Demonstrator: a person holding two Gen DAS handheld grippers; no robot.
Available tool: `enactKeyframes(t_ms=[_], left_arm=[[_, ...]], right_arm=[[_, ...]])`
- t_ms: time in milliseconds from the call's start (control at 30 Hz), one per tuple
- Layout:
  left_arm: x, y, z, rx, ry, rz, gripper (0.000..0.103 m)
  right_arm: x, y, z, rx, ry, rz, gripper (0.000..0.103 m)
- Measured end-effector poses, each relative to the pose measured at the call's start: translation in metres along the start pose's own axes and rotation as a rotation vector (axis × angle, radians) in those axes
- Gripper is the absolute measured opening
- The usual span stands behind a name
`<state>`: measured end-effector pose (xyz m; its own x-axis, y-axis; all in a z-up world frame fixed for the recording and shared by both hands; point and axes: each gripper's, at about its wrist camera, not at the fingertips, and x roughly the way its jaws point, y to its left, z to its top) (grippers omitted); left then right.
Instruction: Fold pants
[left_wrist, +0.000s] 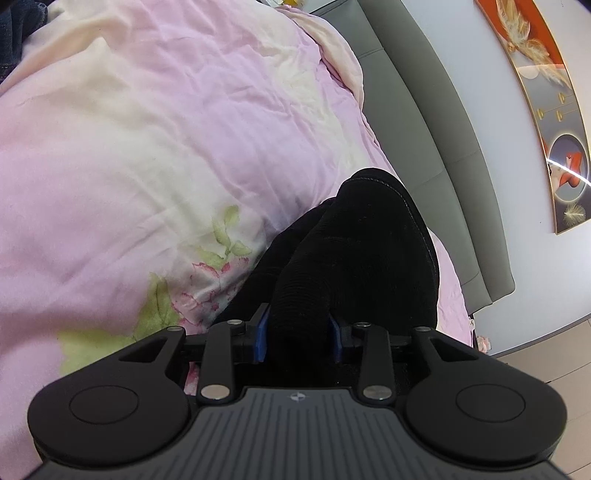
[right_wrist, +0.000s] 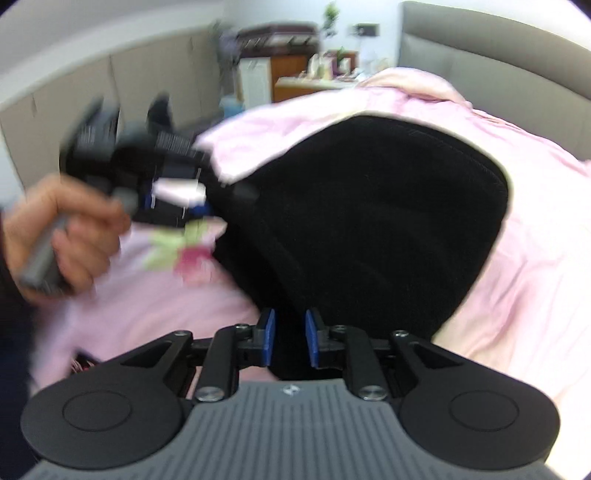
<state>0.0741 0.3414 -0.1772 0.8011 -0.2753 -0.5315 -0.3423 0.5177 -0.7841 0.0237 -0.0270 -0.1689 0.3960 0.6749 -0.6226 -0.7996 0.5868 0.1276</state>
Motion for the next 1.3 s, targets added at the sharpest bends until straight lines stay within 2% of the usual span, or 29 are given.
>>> enactKeyframes(t_ms=[67, 133, 200, 300, 400, 500, 633, 767, 833, 900, 967, 1000, 1033, 1067, 1100, 1133, 1300], left_arm=[[0.0, 0.0, 0.0, 0.0, -0.001, -0.001, 0.041], [-0.001, 0.0, 0.0, 0.0, 0.0, -0.002, 0.041], [-0.001, 0.0, 0.0, 0.001, 0.0, -0.002, 0.041], [0.0, 0.0, 0.0, 0.001, -0.001, 0.001, 0.041], [-0.002, -0.001, -0.001, 0.008, 0.0, 0.001, 0.042], [-0.002, 0.0, -0.001, 0.007, -0.001, 0.0, 0.042], [-0.001, 0.0, 0.0, 0.009, 0.0, 0.001, 0.042], [-0.001, 0.0, -0.001, 0.011, -0.002, 0.001, 0.042], [-0.001, 0.0, -0.001, 0.013, -0.002, 0.002, 0.042], [-0.002, 0.0, -0.001, 0.017, -0.003, 0.004, 0.042], [-0.003, -0.003, -0.002, 0.037, -0.004, 0.016, 0.043], [-0.004, -0.008, -0.003, 0.057, -0.007, 0.034, 0.044], [-0.004, -0.013, -0.004, 0.088, -0.007, 0.062, 0.048], [-0.005, -0.02, -0.006, 0.132, -0.01, 0.091, 0.058], [-0.007, -0.027, -0.008, 0.18, -0.02, 0.126, 0.062], [-0.008, -0.033, -0.009, 0.219, -0.032, 0.156, 0.064], [-0.022, -0.062, -0.01, 0.322, -0.068, 0.23, 0.063]], right_arm=[[-0.013, -0.018, 0.001, 0.106, -0.074, -0.024, 0.018], [-0.018, -0.037, -0.001, 0.208, -0.112, -0.099, 0.025], [-0.011, -0.051, -0.007, 0.275, -0.07, -0.172, 0.025], [0.006, -0.052, -0.031, 0.332, 0.039, -0.101, 0.026], [0.017, -0.032, -0.053, 0.247, 0.122, -0.096, 0.027], [0.016, -0.03, -0.062, 0.241, 0.144, -0.082, 0.027], [0.002, -0.044, -0.055, 0.302, 0.109, -0.054, 0.027], [-0.018, -0.054, -0.043, 0.358, 0.007, -0.053, 0.027], [-0.021, -0.063, -0.036, 0.413, -0.055, -0.066, 0.03], [-0.014, -0.066, -0.031, 0.453, -0.073, -0.073, 0.03], [0.001, -0.06, -0.03, 0.426, -0.049, -0.078, 0.03], [0.013, -0.052, -0.032, 0.384, -0.004, -0.094, 0.032], [0.019, -0.042, -0.036, 0.324, 0.013, -0.137, 0.037], [0.022, -0.033, -0.039, 0.28, 0.02, -0.172, 0.039], [0.024, -0.025, -0.042, 0.247, 0.036, -0.19, 0.047], [0.023, -0.02, -0.046, 0.224, 0.054, -0.197, 0.048], [0.007, -0.022, -0.067, 0.247, 0.082, -0.142, 0.048]])
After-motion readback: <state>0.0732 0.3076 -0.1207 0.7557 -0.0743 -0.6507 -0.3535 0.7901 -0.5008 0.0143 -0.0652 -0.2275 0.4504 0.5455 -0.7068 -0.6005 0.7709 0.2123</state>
